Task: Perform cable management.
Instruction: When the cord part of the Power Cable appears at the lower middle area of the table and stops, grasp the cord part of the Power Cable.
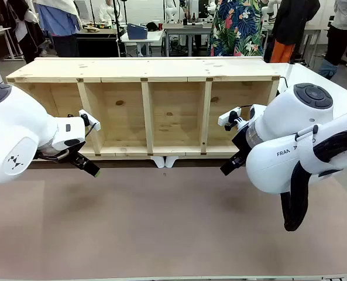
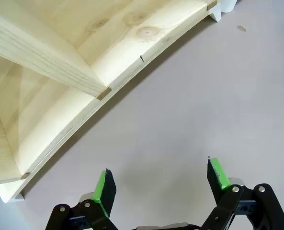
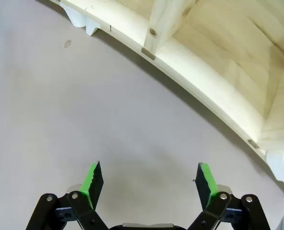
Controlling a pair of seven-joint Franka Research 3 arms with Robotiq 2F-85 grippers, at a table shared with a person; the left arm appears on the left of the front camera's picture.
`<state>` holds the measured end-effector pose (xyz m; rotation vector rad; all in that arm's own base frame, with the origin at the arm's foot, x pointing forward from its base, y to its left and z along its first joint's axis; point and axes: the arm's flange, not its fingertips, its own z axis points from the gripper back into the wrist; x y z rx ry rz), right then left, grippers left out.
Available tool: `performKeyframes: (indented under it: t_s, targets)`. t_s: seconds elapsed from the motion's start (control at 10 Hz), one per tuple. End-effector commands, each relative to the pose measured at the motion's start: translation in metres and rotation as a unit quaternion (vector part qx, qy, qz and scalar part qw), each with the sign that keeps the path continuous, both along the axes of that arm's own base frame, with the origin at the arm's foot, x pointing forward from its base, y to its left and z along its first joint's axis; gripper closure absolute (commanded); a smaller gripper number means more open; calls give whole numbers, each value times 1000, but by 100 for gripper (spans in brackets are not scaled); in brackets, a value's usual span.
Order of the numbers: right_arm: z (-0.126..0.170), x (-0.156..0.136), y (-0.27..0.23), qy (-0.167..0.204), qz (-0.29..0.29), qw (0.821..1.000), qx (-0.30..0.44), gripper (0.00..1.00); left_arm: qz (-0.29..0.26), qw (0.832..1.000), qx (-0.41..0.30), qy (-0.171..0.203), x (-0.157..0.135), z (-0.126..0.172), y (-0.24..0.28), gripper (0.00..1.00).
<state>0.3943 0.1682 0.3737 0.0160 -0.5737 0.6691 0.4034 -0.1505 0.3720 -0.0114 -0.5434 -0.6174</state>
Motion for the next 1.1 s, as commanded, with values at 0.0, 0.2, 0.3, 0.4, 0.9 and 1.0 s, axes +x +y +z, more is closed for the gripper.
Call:
performKeyframes:
  t_s: [0.0, 0.2, 0.3, 0.4, 0.9, 1.0]
  targets:
    - [0, 0, 0, 0, 0, 1000, 0, 0, 0, 1000, 0, 0, 0, 0, 0, 0]
    - [0, 0, 0, 0, 0, 1000, 0, 0, 0, 1000, 0, 0, 0, 0, 0, 0]
    - [0, 0, 0, 0, 0, 1000, 0, 0, 0, 1000, 0, 0, 0, 0, 0, 0]
    - [0, 0, 0, 0, 0, 1000, 0, 0, 0, 1000, 0, 0, 0, 0, 0, 0]
    - [0, 0, 0, 0, 0, 1000, 0, 0, 0, 1000, 0, 0, 0, 0, 0, 0]
    - [0, 0, 0, 0, 0, 1000, 0, 0, 0, 1000, 0, 0, 0, 0, 0, 0]
